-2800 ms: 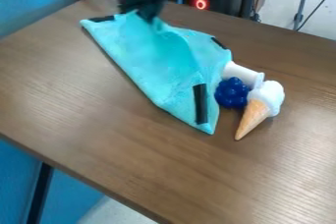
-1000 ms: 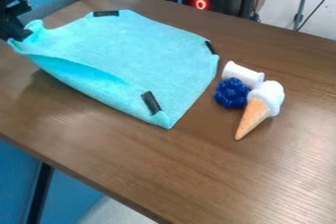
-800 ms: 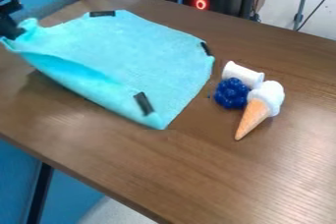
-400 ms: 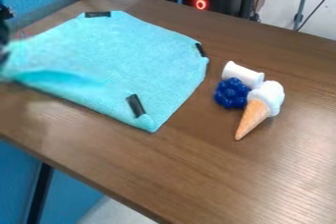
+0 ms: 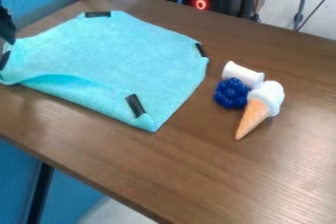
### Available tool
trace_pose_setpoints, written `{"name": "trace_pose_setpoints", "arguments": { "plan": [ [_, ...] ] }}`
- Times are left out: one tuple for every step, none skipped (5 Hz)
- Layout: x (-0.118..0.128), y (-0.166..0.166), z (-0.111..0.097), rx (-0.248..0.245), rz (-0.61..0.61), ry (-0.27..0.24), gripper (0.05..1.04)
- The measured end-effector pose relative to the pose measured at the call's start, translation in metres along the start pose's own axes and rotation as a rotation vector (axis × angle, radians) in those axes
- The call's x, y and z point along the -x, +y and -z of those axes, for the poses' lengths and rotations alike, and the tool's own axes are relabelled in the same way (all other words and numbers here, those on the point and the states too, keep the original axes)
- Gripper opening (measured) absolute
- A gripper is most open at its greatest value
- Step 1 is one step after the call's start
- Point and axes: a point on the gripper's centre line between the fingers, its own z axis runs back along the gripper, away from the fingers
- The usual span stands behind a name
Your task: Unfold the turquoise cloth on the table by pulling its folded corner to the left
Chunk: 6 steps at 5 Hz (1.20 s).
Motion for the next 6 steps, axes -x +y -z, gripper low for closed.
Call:
{"name": "trace_pose_setpoints", "arguments": {
  "plan": [
    [-0.004, -0.010, -0.010, -0.007, 0.009, -0.029, 1.000],
    [0.009, -0.046, -0.015, 0.021, 0.071, -0.047, 1.000],
    [0.026, -0.086, -0.021, 0.059, 0.138, -0.056, 1.000],
    [0.048, -0.113, -0.023, 0.073, 0.164, -0.056, 1.000],
    [0.073, -0.139, -0.020, 0.025, 0.158, -0.075, 1.000],
    [0.095, -0.158, -0.020, -0.030, 0.098, -0.120, 1.000]
  ]
}}
